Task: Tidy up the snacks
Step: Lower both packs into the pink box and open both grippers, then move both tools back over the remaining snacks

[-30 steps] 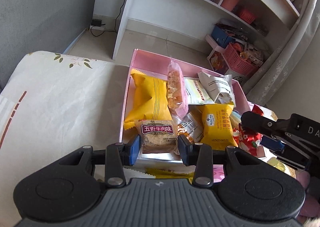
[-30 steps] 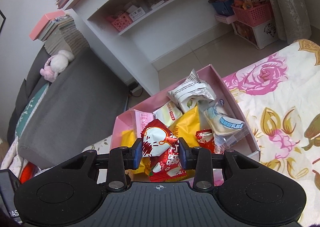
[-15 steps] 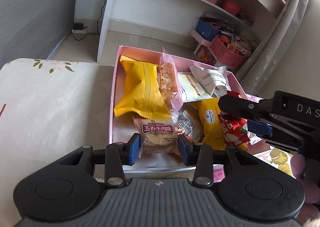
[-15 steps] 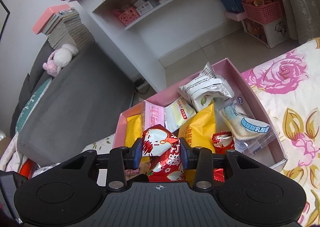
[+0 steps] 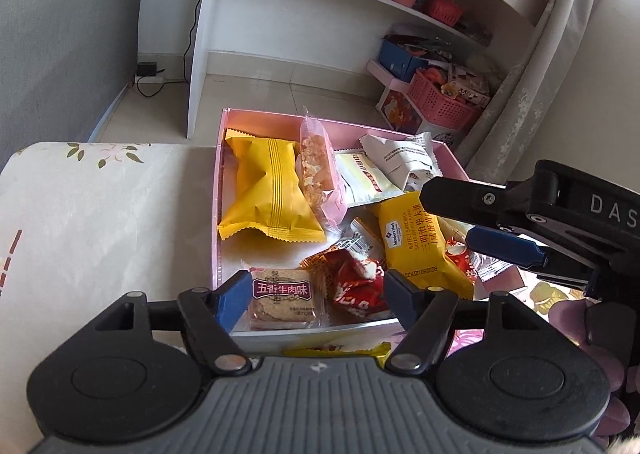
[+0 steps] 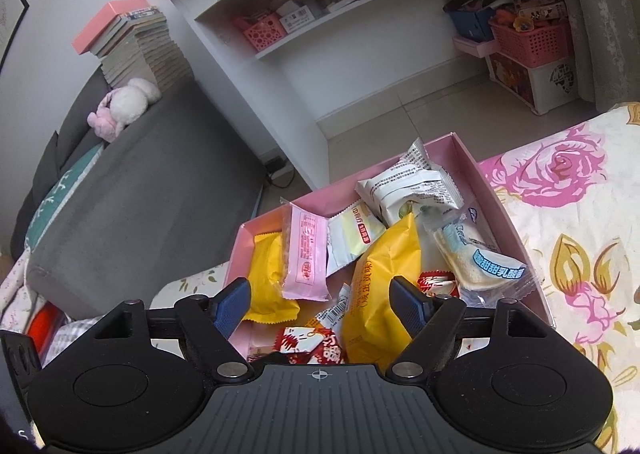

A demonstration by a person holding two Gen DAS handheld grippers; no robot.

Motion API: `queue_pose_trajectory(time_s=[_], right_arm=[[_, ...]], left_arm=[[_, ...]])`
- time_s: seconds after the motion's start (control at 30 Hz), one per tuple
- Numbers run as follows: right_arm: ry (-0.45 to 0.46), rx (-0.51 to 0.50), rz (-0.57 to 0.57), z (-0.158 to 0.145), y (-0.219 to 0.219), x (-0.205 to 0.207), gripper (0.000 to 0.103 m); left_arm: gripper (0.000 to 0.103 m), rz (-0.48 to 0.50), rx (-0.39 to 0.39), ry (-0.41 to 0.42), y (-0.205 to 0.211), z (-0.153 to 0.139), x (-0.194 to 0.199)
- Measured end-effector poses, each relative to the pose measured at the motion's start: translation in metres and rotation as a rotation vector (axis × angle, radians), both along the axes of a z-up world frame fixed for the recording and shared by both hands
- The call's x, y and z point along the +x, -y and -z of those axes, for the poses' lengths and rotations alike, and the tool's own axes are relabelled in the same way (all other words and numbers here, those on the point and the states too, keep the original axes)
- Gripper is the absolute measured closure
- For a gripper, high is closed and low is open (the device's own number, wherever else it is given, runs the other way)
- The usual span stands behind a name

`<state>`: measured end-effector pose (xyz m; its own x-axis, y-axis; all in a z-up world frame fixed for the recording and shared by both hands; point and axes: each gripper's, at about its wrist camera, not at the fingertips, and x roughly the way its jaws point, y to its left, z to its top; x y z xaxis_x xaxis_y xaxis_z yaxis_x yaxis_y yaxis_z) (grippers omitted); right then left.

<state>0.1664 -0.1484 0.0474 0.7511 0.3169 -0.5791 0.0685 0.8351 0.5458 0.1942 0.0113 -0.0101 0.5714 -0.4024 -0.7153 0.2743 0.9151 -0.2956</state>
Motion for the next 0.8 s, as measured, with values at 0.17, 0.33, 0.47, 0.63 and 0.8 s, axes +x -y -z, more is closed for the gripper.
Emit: queue_pose_trajectory(time_s=[0.17,0.33,0.47,0.63,0.8], right_arm=[[-0.023,0.024,0.034,-0.004,0.009,-0.006,0.017],[-0.029,0.022,0.06,-0.011,0.016,-0.017,0.013],[-0.044,0.005,0.072,-0.017,0.019,-0.027,0.012],[-0.053,-0.028,0.081,-0.024,0.022,-0.044,0.01],[-0.06,-0.063,0.069,-0.029,0.021,-0.063,0.009]], left_arm=[[0.026,-0.006,-0.026,-0.009,0.0,-0.004,-0.005],[0.015,-0.011,-0.017,0.007,0.001,-0.012,-0.017],[0.008,-0.024,-0.018,0.016,0.0,-0.021,-0.026],[0.002,-0.033,-0.005,0.027,-0.002,-0.029,-0.041],[0.0,-0.047,0.027,0.026,-0.006,-0.032,-0.056]])
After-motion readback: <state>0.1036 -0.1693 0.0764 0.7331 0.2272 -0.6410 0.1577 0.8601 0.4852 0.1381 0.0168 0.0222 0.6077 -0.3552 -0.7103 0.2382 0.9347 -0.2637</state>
